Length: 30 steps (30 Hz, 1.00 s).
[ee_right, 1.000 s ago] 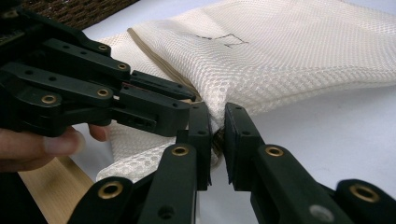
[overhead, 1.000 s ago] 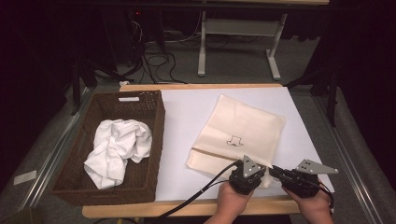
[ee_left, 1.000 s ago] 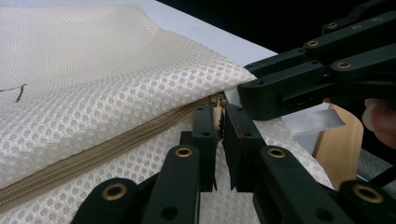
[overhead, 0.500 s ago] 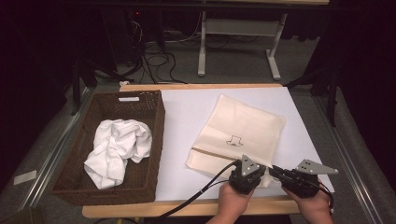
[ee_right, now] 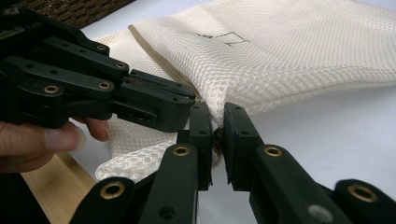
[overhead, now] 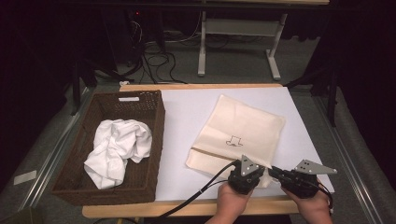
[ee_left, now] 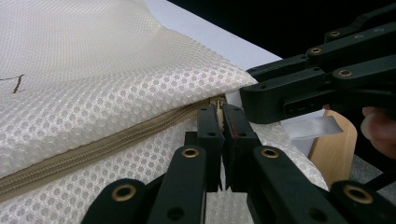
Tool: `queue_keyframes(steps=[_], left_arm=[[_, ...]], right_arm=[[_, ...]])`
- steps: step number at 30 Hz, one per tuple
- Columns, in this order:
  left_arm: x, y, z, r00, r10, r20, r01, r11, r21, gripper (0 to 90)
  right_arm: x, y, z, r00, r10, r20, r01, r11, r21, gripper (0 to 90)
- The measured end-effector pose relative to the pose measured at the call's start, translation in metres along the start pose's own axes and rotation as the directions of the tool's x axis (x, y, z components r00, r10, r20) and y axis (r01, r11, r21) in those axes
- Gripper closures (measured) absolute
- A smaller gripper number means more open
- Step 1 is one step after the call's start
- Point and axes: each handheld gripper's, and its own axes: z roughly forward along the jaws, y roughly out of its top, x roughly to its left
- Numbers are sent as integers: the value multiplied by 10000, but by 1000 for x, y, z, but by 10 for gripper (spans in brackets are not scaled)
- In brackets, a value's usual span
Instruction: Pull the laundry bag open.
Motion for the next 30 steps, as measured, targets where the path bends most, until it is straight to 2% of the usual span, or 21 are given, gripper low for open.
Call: queue_keyframes(steps=[7,8,9,11,15,18,28,30], left_arm=[[0,0,-1,10000,45,-55,-45,10000,61,872],[0,0,-1,9995,75,-300,-73,9999,76,873],[3,0,-2,9990,-69,-441,70,10000,31,873],[12,-2,-5,9979,-498,-417,497,9988,-39,874],[15,-3,-9,9982,-361,-473,358,9993,-62,873],[16,-3,-10,9981,-426,-454,423,9991,-64,873],[19,-5,-13,9989,-251,-399,253,9997,44,873],[19,-5,-14,9981,-231,-576,233,9997,29,873]], right_arm=[[1,0,1,10000,-56,-7,56,10000,18,842],[1,0,1,10000,-69,-10,69,10000,12,844],[1,0,1,9999,-93,67,93,10000,31,844],[-2,0,-1,9999,-7,156,8,10000,-37,844],[-6,-1,-3,9998,207,73,-207,9998,-55,843],[-4,0,-3,9999,122,99,-121,9999,-73,843],[-1,0,-1,10000,16,11,-16,10000,2,843],[-1,0,-1,10000,-18,-14,18,10000,-17,843]])
